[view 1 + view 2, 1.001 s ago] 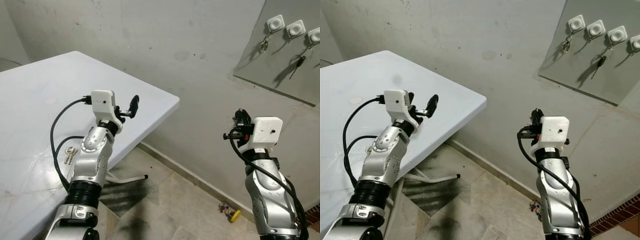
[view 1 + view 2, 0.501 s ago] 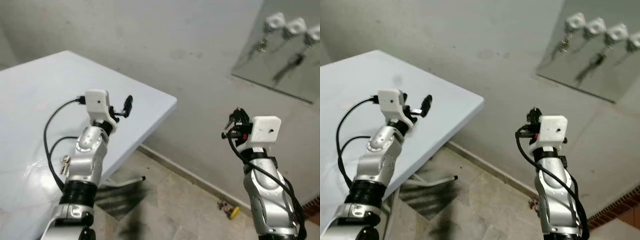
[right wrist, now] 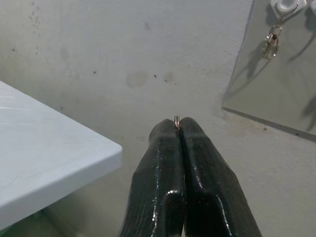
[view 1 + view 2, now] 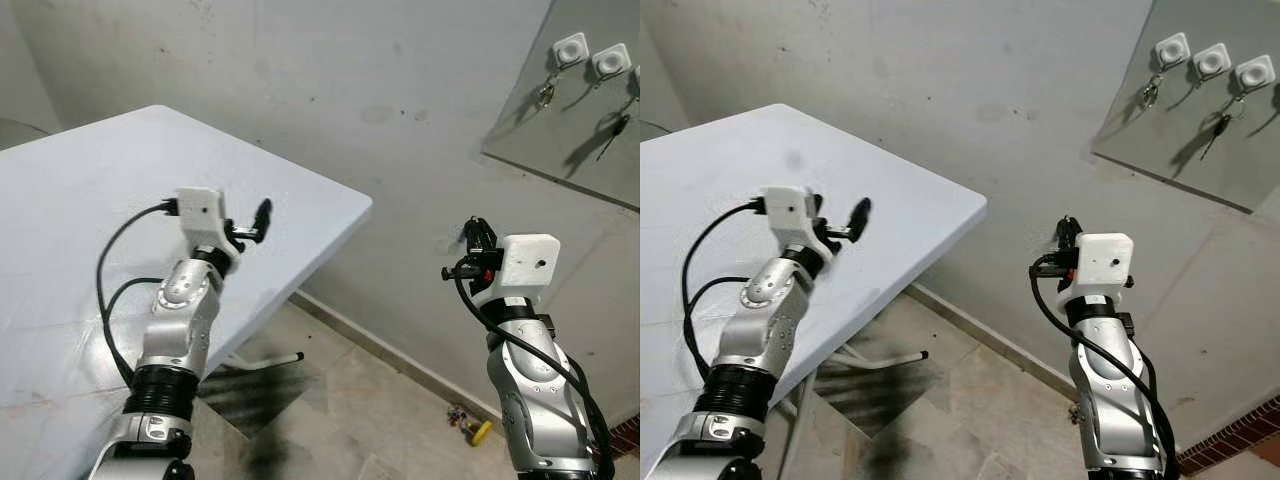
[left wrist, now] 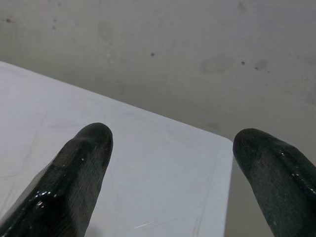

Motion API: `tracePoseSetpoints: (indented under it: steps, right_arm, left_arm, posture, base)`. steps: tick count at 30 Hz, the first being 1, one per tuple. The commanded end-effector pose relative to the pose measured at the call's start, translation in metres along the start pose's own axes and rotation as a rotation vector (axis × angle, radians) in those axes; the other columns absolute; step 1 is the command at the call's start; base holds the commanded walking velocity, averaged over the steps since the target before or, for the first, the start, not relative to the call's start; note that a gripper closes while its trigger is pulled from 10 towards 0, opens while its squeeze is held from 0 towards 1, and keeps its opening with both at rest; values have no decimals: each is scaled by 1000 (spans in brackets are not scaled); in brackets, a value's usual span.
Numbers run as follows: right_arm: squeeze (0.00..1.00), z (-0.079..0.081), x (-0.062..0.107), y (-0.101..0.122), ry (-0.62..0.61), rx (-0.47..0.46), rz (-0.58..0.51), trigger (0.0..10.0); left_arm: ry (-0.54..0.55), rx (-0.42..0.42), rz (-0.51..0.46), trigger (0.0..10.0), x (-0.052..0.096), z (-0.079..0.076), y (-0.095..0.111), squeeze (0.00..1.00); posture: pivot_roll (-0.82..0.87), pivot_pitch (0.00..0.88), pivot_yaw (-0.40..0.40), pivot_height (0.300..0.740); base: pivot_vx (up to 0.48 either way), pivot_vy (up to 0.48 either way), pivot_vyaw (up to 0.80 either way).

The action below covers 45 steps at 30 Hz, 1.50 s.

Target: Hang keys on a hook

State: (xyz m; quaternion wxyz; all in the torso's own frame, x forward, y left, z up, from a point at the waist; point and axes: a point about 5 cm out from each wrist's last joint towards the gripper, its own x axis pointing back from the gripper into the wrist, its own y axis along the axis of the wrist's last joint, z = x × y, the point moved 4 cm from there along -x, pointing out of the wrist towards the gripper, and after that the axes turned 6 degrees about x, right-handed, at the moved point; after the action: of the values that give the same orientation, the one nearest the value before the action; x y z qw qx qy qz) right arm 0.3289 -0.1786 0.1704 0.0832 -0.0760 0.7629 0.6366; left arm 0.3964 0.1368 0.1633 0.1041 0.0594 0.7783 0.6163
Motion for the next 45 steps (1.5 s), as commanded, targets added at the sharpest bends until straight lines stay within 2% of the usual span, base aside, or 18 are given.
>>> tracePoseSetpoints:
  steps: [1,17,37,45]
  right_arm:
    - [0,-2,-1,6,-4,2,-23,10000]
    - [0,0,-2,7,5,3,-30,10000]
    - [0,-3,-2,2,-11,-17,-6,10000]
    - [0,-3,-2,1,-18,-18,3,10000]
  left_arm:
    - [-10,-6,-13,10000,-2,-2,6,0]
    - [-17,2,-9,10000,-3,-3,6,0]
    - [-23,7,-9,10000,-4,-5,7,0]
    - [-21,7,-8,10000,-4,-4,7,0]
  posture:
    - [-36,34,-49,740]
    - [-34,22,-52,740]
    - [-37,19,-48,740]
    - [-38,24,-46,740]
  base:
    - [0,0,0]
    - [0,0,0]
    - [271,0,0]
    - [271,0,-650]
